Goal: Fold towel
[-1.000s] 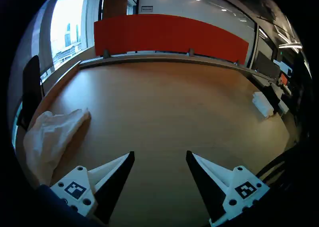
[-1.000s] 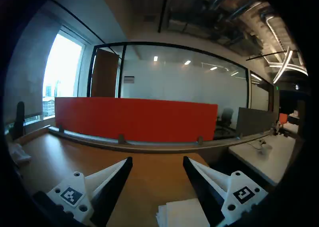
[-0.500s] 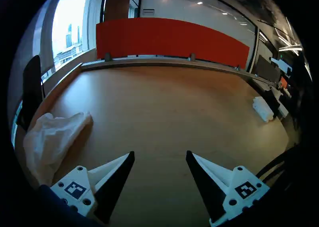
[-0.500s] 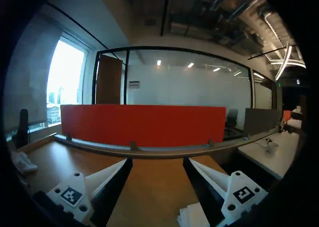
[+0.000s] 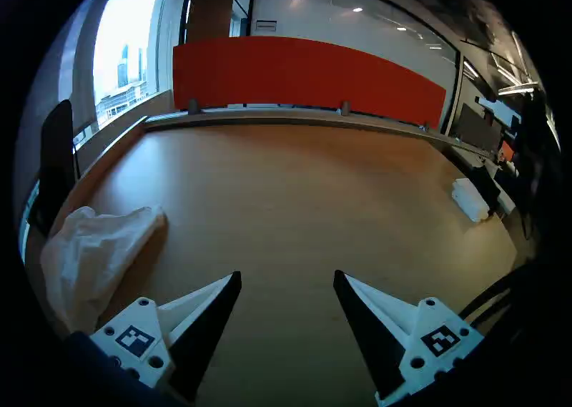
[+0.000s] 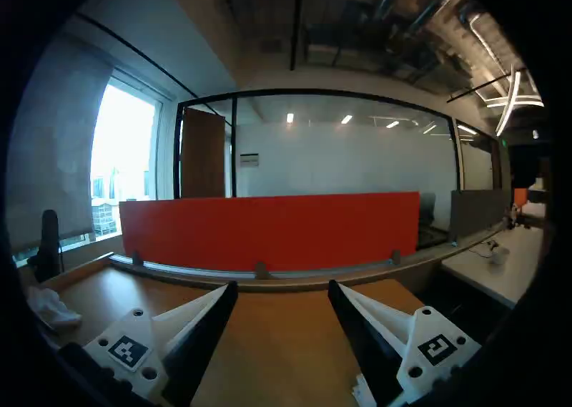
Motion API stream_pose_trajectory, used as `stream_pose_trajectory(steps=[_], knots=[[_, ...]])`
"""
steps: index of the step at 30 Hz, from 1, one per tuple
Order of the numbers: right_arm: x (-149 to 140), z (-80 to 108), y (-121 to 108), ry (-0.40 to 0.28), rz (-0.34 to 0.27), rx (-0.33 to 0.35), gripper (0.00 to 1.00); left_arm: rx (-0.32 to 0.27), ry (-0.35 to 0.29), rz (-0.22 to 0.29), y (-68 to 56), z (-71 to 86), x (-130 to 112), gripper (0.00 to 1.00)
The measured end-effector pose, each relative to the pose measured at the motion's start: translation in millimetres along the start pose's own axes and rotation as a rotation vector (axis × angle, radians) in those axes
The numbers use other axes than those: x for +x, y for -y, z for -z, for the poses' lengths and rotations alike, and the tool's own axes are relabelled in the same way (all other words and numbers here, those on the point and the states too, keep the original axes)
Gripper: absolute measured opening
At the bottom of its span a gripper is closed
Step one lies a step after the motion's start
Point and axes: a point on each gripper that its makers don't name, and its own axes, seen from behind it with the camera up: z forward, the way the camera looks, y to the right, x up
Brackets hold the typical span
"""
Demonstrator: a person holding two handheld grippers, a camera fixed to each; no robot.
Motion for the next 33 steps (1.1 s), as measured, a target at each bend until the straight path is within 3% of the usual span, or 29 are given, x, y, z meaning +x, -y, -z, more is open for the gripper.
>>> stream_pose_trajectory(steps=[9,20,33], knots=[[3,-0.2,9,-0.002,0.002,0.012,0.98,-0.001,-0.049,0.003,2.5,0.7,20,0.96],[1,1.8,17,0.006,-0.001,0.018,0.98,0.025,-0.236,-0.007,12.7,2.2,103,0.96],[1,4.4,23,0.012,-0.013,0.021,0.98,0.086,-0.425,-0.016,31.1,4.1,184,0.96]])
